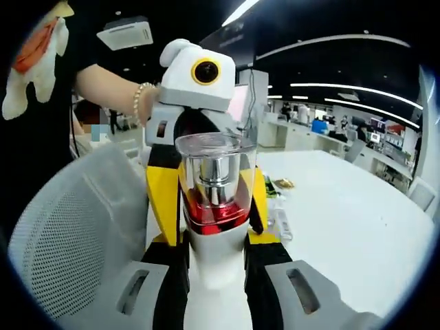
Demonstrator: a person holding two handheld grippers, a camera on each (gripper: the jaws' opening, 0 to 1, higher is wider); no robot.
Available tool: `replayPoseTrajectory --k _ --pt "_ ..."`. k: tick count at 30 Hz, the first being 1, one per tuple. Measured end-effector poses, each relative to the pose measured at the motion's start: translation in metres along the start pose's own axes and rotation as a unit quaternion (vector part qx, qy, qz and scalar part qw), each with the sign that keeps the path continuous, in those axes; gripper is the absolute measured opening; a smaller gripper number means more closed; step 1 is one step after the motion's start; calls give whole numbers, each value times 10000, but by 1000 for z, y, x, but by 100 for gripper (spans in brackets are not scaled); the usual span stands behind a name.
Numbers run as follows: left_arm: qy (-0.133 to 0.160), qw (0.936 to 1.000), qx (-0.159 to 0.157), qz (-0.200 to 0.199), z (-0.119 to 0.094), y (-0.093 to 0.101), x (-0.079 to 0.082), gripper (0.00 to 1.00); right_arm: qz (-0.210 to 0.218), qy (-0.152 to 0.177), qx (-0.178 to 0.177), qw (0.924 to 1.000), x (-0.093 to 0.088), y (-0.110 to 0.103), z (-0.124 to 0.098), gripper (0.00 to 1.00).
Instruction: Arrange the skincare products in the storage area until every visible bottle or jar stands upright without overlapping.
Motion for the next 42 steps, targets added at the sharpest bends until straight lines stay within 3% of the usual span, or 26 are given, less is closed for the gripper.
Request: replayPoseTrajectory --k 4,11,17,24,42 --pt "-135 9999 -64 -15 5 -11 -19 27 77 -143 -56 9999 -15 -1 3 29" --pt "-142 9997 -138 -147 12 -15 -29 27 311 -155 -107 9993 -25 1 2 30" --pt "3 9995 -217 -230 17 -27 -24 27 297 -152 -153 9993 -25 13 3 30" --pt "-158 9987 -424 -249 27 -39 -15 28 424 -172 -246 9986 -27 33 2 30" --pt "-175 9978 -452 -445 55 -99 14 29 573 -205 -374 9974 -37 109 0 30"
Point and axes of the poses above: the point that each gripper's makers call its tool centre point, and the gripper's own axes: z roughly forward along the fingers, y roughly to its right, x roughly out of its top, the point moved 3 cm from there along -z, roughly backward along the fingers, and after that the axes turned 3 degrees about y, right-handed, at the moved point
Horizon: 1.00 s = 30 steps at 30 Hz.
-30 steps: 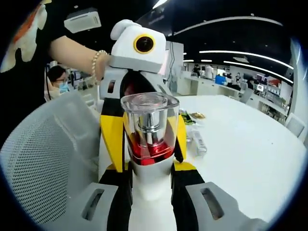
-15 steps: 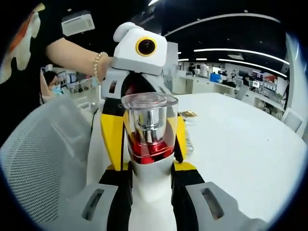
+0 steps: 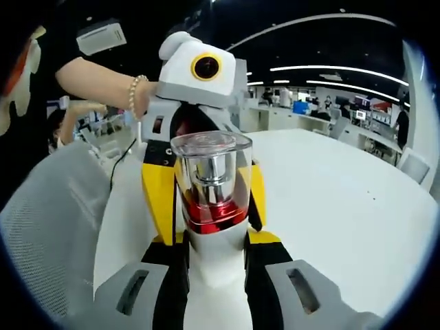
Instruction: Arrange the skincare products in the storage area until every visible bottle or jar stands upright without overlapping.
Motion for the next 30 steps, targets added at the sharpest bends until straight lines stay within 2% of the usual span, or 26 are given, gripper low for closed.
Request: replayPoseTrajectory --k 8,19,23,27,30 --pt "-65 10000 14 28 3 -15 7 29 31 33 13 10000 0 16 3 30" --pt "52 9997 125 -200 1 -18 5 33 236 1 37 9997 0 16 4 31" --pt "-91 9996 186 -181 1 -19 -1 35 296 -148 1 9995 -5 14 6 31" --pt "-176 9994 235 -204 -4 -15 -6 39 421 -149 -92 9990 -5 9 5 36" --pt "-143 9989 349 -287 -9 -16 -8 45 536 -84 -197 9983 -4 7 2 43"
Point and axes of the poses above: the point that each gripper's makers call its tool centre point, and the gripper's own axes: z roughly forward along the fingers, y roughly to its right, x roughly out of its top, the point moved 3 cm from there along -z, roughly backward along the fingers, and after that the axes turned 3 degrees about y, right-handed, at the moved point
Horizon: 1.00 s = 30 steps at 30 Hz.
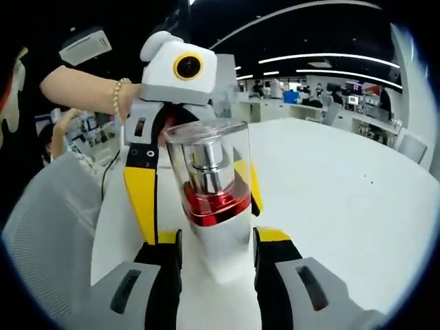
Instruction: Arrange the skincare products in the storage area until every visible bottle or jar stands upright without overlapping.
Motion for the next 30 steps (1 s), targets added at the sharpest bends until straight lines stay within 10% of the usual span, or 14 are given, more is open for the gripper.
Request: replayPoseTrajectory --k 17,30 --pt "-183 9977 634 -163 -31 21 -25 77 10 -139 -197 9997 0 -25 -8 73" --pt "646 9876 932 -1088 -60 40 -39 97 150 -58 -390 9991 0 -49 -19 83"
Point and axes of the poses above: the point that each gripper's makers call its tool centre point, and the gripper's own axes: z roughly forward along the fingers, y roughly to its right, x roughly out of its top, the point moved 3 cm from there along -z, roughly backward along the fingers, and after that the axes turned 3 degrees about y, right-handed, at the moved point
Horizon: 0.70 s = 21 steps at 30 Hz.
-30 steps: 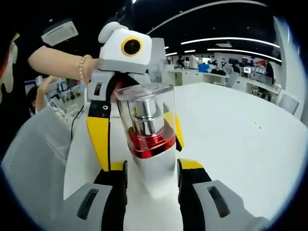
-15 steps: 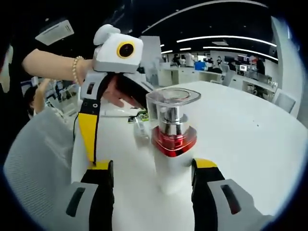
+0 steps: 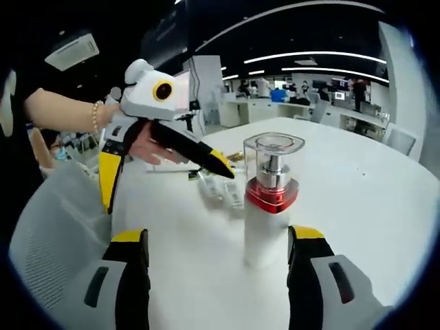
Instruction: Arrange the skincare products in the storage area until every visible bottle or jar stands upright without overlapping.
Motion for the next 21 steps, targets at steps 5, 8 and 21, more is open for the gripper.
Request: replayPoseTrajectory --k 5,8,21 --pt "227 9995 25 -218 -13 12 -6 99 37 -22 -29 10000 -4 -8 -3 83" --pt "279 9984 107 -477 -24 13 -14 99 71 -51 -26 10000 -8 -13 -5 83" --pt "596 9902 847 -940 -73 0 -47 99 217 -84 -127 9996 -15 -44 -14 92"
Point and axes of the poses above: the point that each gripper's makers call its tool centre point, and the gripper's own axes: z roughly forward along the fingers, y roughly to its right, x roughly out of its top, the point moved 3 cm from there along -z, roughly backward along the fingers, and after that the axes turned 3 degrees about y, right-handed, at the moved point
